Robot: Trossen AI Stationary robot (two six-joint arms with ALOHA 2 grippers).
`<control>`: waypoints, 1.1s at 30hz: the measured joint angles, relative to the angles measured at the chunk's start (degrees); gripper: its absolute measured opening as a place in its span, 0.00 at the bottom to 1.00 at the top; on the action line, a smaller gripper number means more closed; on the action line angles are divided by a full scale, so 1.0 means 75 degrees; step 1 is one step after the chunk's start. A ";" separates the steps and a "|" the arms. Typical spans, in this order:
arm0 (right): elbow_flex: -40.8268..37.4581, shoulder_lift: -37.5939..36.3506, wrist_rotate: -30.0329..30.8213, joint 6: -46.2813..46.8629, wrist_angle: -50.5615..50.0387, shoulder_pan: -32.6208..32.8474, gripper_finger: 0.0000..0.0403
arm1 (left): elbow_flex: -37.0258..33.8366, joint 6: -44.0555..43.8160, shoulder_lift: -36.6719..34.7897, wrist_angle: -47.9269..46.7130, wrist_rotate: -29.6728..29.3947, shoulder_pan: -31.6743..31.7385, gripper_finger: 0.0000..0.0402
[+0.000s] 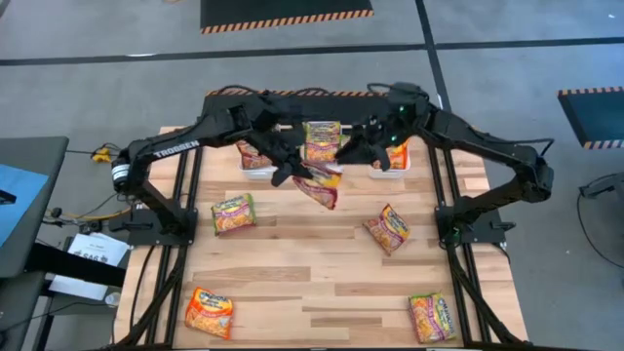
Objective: Sort Maruchan noodles
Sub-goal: Put the red noodle pack into the left white bin
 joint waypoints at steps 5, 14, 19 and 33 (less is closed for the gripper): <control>0.0429 -0.0001 -0.0024 0.0000 -0.0018 -0.0277 0.46 | 0.0003 0.0389 -0.0561 -0.0622 -0.0310 0.0365 0.01; 0.0860 -0.0001 -0.0126 -0.0003 -0.0053 -0.0580 0.45 | 0.0003 0.0662 -0.1265 -0.1867 -0.1314 0.0790 0.01; 0.0862 -0.0001 -0.0127 -0.0031 -0.0273 -0.0592 0.45 | -0.0247 0.0438 -0.1705 -0.2050 -0.1376 0.0732 0.01; 0.0862 0.0002 -0.0133 -0.0075 -0.0645 -0.0586 0.45 | -0.5972 -0.1722 -0.4971 0.2475 -0.3567 0.1177 0.01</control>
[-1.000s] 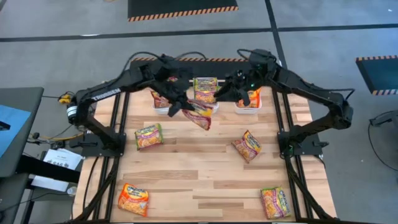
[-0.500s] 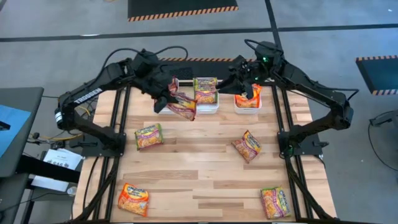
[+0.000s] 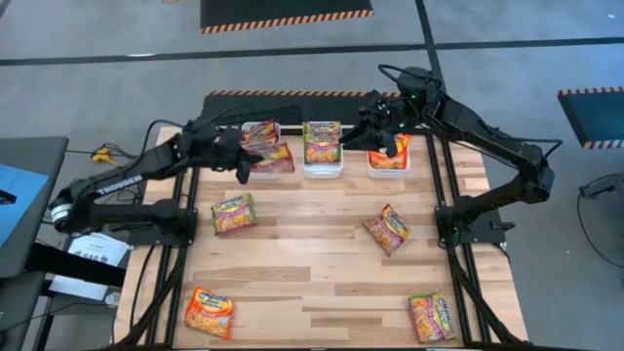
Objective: Sort Maruchan noodles
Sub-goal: Put the red noodle pack into the left white bin
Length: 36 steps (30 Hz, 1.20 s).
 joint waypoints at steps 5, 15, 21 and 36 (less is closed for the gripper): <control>0.0000 0.0000 0.0000 0.0015 0.0000 0.0000 0.45 | -0.1003 0.0274 -0.0311 0.0707 -0.0917 0.0346 0.01; 0.0000 0.0003 0.0003 0.0017 -0.0003 0.0000 0.45 | -0.1886 0.0611 0.0014 0.1341 -0.1679 0.1492 0.02; 0.0000 0.0003 0.0045 0.0015 -0.0009 0.0000 0.45 | -0.1914 0.0854 0.0020 0.1356 -0.1034 0.2076 0.01; -0.0003 0.0003 0.0073 0.0017 -0.0013 0.0000 0.45 | -0.1911 0.0652 0.1680 0.2440 -0.0623 0.2079 0.02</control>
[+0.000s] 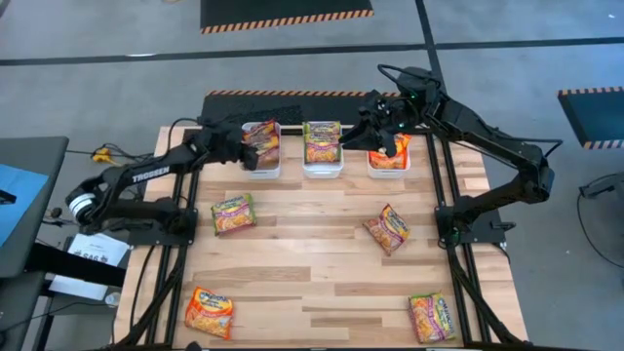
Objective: Sort Maruchan noodles
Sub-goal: Put the red noodle pack into the left white bin
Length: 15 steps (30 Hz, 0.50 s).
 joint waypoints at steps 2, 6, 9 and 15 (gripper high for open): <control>0.0000 0.0000 0.0000 0.0000 -0.0045 0.0000 0.45 | 0.0000 0.0009 0.0202 -0.0006 0.0005 0.0000 0.02; 0.0000 0.0003 0.0000 0.0000 -0.0103 0.0000 0.45 | 0.0000 0.0023 0.0612 0.0204 0.0005 0.0000 0.02; -0.0001 0.0003 0.0000 0.0000 -0.0106 0.0000 0.45 | 0.0009 -0.0175 0.0836 0.0315 -0.0095 -0.0003 0.02; -0.0003 0.0003 0.0000 0.0000 -0.0106 0.0000 0.45 | 0.0009 -0.0245 0.0954 0.0193 0.0193 0.0023 0.04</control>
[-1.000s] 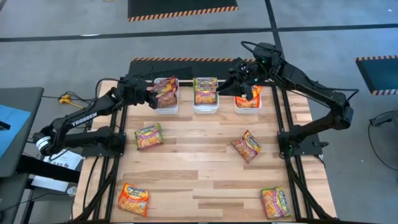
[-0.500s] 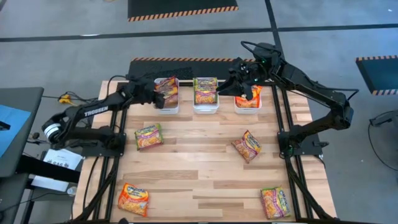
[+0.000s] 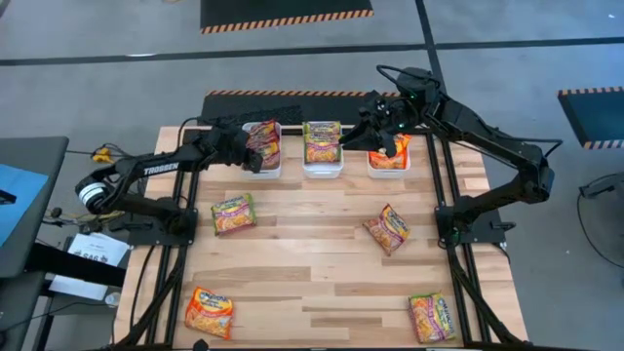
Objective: Sort Maruchan noodles
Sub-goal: Put the red noodle pack into the left white bin, then put the orange noodle pack into the right white bin
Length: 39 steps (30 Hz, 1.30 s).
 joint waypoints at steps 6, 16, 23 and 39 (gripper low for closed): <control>0.0000 0.0000 -0.0006 -0.0006 -0.0014 0.0009 0.45 | 0.0000 0.0000 0.0000 0.0055 0.0019 0.0006 0.18; 0.0000 0.0000 -0.0009 -0.0328 -0.0536 0.0009 0.45 | 0.0661 -0.0106 -0.0017 -0.0254 0.0307 0.0006 0.43; 0.0000 0.0000 -0.0009 -0.0522 -0.0545 0.0009 0.45 | 0.1785 0.0085 -0.0017 -0.1789 0.0164 0.0006 0.47; 0.0000 0.0000 -0.0002 -0.0783 -0.1075 0.0039 0.45 | 0.5024 0.0564 -0.0064 -0.8137 0.1438 -0.0080 0.43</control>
